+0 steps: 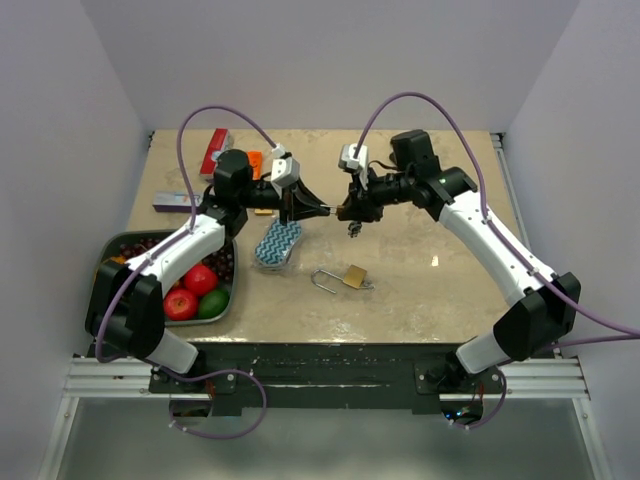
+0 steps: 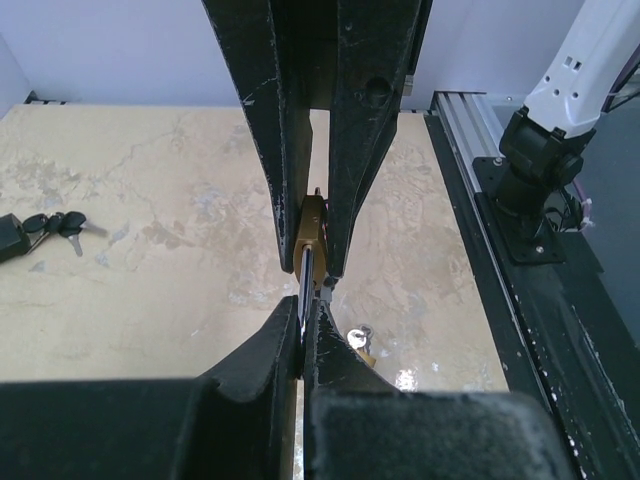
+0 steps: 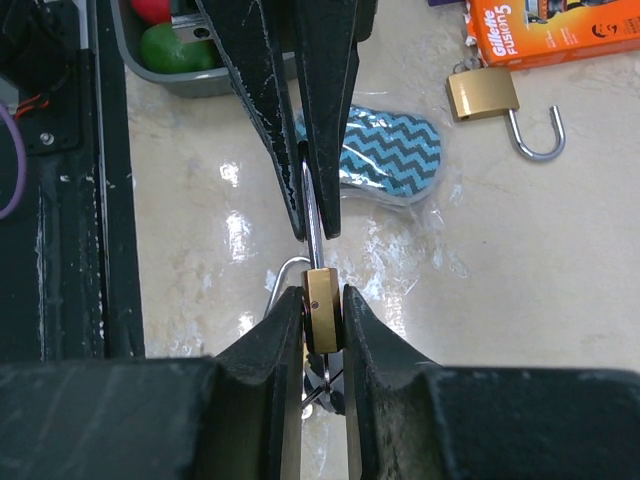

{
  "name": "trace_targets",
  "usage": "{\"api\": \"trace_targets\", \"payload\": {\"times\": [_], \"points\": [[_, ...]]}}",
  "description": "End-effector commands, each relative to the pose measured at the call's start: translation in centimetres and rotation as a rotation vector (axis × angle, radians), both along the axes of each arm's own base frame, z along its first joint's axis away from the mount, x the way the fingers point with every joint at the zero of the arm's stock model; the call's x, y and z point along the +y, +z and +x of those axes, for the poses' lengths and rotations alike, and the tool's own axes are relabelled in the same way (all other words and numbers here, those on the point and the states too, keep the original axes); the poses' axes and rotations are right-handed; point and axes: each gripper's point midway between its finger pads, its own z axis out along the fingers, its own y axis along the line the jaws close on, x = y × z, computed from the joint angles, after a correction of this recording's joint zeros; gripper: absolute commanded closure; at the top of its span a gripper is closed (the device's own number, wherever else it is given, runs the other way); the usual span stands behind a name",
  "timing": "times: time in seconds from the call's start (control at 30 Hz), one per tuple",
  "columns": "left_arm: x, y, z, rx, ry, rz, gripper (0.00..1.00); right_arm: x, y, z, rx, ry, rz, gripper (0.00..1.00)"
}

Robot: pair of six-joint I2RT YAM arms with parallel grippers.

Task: Lock with the key
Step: Lock the lock.

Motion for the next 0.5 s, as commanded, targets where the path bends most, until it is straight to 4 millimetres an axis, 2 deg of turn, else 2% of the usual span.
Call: {"api": "trace_targets", "payload": {"times": [0.0, 0.07, 0.17, 0.23, 0.27, 0.3, 0.33, 0.37, 0.47], "points": [[-3.4, 5.4, -3.3, -0.159, -0.117, -0.125, 1.0, 6.9, 6.5, -1.9, -0.148, 0.248, 0.282, 1.0], [-2.8, 5.4, -2.6, -0.155, -0.096, -0.119, 1.0, 6.4, 6.2, -1.8, -0.135, 0.231, 0.251, 0.99], [-1.2, 4.8, -1.4, -0.156, -0.053, -0.088, 1.0, 4.9, 5.9, -1.6, -0.107, 0.195, 0.221, 0.84], [0.4, 4.0, -0.4, -0.154, -0.018, -0.058, 1.0, 3.5, 5.4, -1.0, -0.074, 0.147, 0.197, 0.82], [0.9, 3.4, -0.5, -0.126, -0.017, -0.037, 1.0, 3.0, 5.3, -0.7, -0.07, 0.128, 0.188, 0.79], [1.8, 3.3, 0.3, -0.157, 0.008, -0.027, 1.0, 2.4, 5.4, -0.5, -0.07, 0.111, 0.183, 0.75], [2.3, 3.2, 0.4, -0.166, 0.015, -0.018, 1.0, 1.3, 5.1, -0.1, -0.049, 0.083, 0.168, 0.7], [2.7, 2.6, 0.3, -0.137, 0.018, 0.004, 1.0, 0.8, 4.9, 0.0, -0.058, 0.079, 0.154, 0.54], [3.7, 2.0, 0.8, -0.15, 0.037, 0.036, 1.0, -0.6, 4.4, -0.1, -0.064, 0.058, 0.113, 0.41]]}}
